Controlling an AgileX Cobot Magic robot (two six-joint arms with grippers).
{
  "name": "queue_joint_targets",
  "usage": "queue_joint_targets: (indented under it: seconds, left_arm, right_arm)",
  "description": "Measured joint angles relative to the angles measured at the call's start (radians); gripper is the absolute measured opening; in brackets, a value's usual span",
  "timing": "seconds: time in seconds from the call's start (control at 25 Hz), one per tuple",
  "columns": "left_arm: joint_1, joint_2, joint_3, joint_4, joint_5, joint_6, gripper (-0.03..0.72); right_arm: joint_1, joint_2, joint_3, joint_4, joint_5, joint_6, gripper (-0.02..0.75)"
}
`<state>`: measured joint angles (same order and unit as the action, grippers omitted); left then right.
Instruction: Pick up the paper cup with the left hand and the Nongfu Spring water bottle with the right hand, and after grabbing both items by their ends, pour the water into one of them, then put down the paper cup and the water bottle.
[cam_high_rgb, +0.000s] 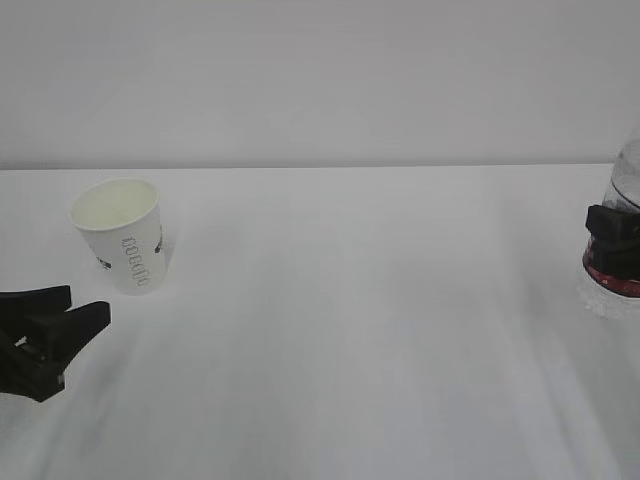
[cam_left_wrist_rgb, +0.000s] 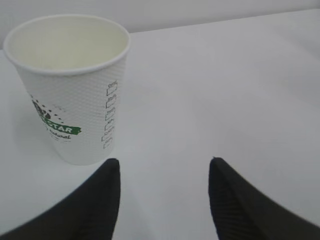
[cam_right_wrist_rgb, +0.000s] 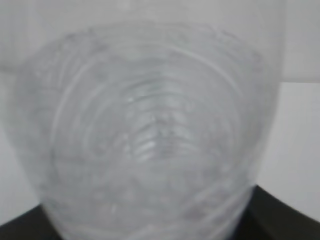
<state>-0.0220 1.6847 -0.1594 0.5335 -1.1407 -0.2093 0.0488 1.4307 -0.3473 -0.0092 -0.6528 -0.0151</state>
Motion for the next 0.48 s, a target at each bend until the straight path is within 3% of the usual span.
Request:
queue_joint_targets:
  seconds: [0.48]
  left_arm:
    - [0.0, 0.0, 0.0, -0.066, 0.0, 0.0, 0.412]
  right_arm:
    - [0.0, 0.0, 0.0, 0.0, 0.0, -0.047, 0.444]
